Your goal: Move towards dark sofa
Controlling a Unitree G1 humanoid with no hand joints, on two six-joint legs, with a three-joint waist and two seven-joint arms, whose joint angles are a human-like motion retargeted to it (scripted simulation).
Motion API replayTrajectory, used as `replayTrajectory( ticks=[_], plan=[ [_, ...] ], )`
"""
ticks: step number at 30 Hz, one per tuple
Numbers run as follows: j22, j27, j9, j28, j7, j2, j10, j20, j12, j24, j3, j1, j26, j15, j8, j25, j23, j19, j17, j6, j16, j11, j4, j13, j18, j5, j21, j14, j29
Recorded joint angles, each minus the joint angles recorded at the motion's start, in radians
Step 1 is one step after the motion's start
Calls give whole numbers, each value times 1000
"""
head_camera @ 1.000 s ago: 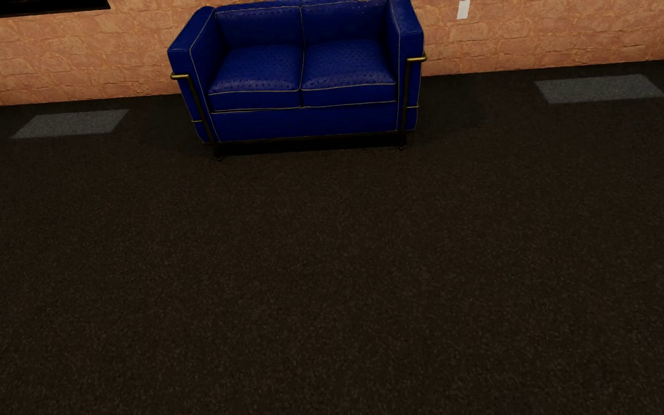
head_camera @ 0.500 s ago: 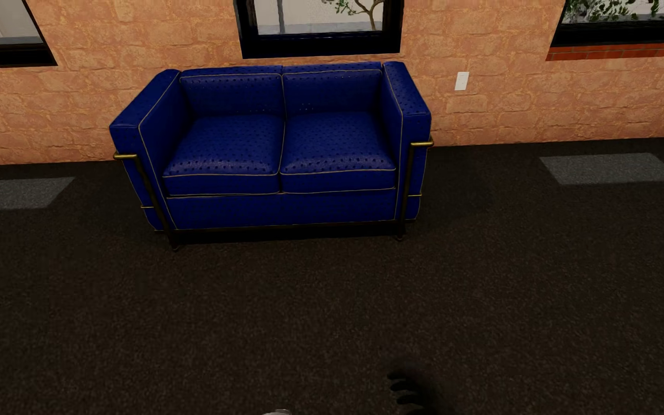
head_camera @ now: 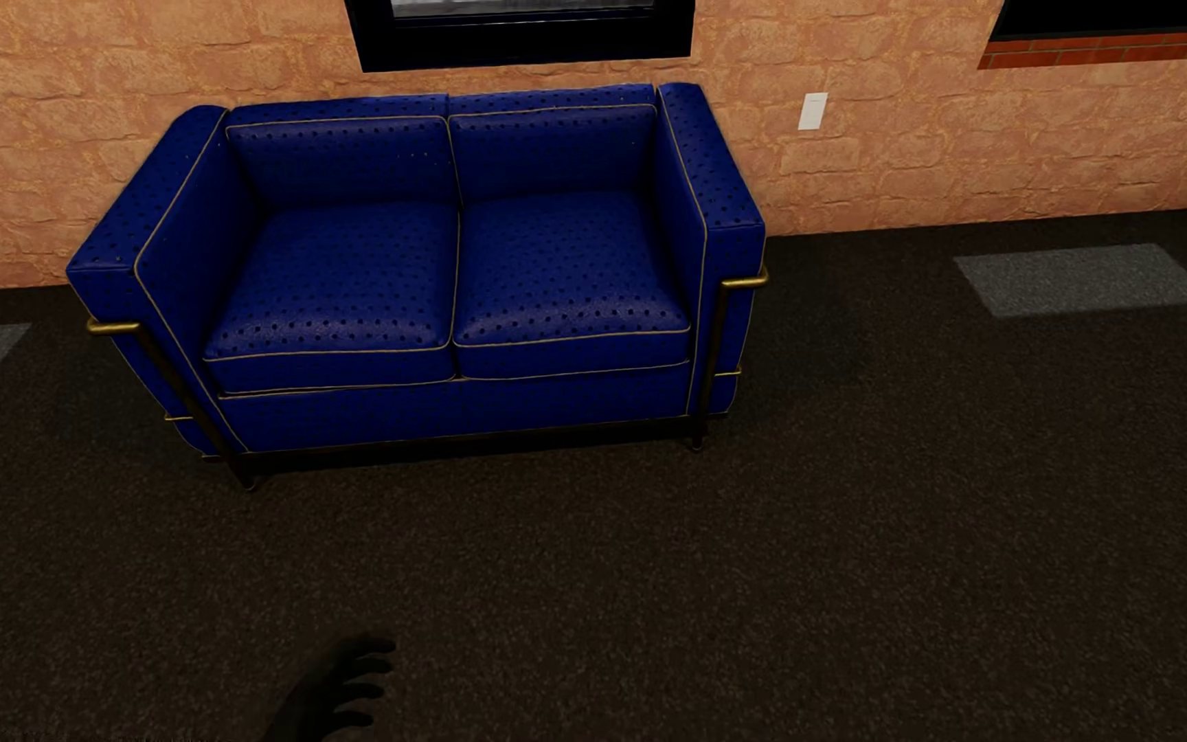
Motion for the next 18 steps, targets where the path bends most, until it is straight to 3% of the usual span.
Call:
replayTrajectory(
  ticks=[3, 8, 9, 10, 18],
  plan=[
    [107, 0, -10, 0, 0, 57, -51, -70, 27, 0, 44, 91, 0, -67, 0, 0, 15, 0, -12, 5, -6, -1, -5, -27, 0, -7, 82, -44, 0],
    [357, 0, -1, 0, 0, 189, -58, -195, 97, 0, -18, 190, 0, -229, 0, 0, -59, 0, -1, 25, -7, 7, 4, -79, 0, 10, 65, -86, 0],
    [389, 0, -2, 0, 0, 203, -245, -199, 106, 0, -17, 206, 0, -222, 0, 0, -84, 0, 2, 25, -6, 26, 6, -83, 0, 12, 62, -82, 0],
    [416, 0, -5, 0, 0, 215, -254, -196, 112, 0, -13, 223, 0, -189, 0, 0, -103, 0, 4, 26, -7, -84, 8, -84, 0, 15, 65, -87, 0],
    [378, 0, -12, 0, 0, 239, -280, -176, 76, 0, 0, 260, 0, -163, 0, 0, -83, 0, -1, 22, -12, -127, 9, -74, 0, 14, 91, -141, 0]
  ],
)
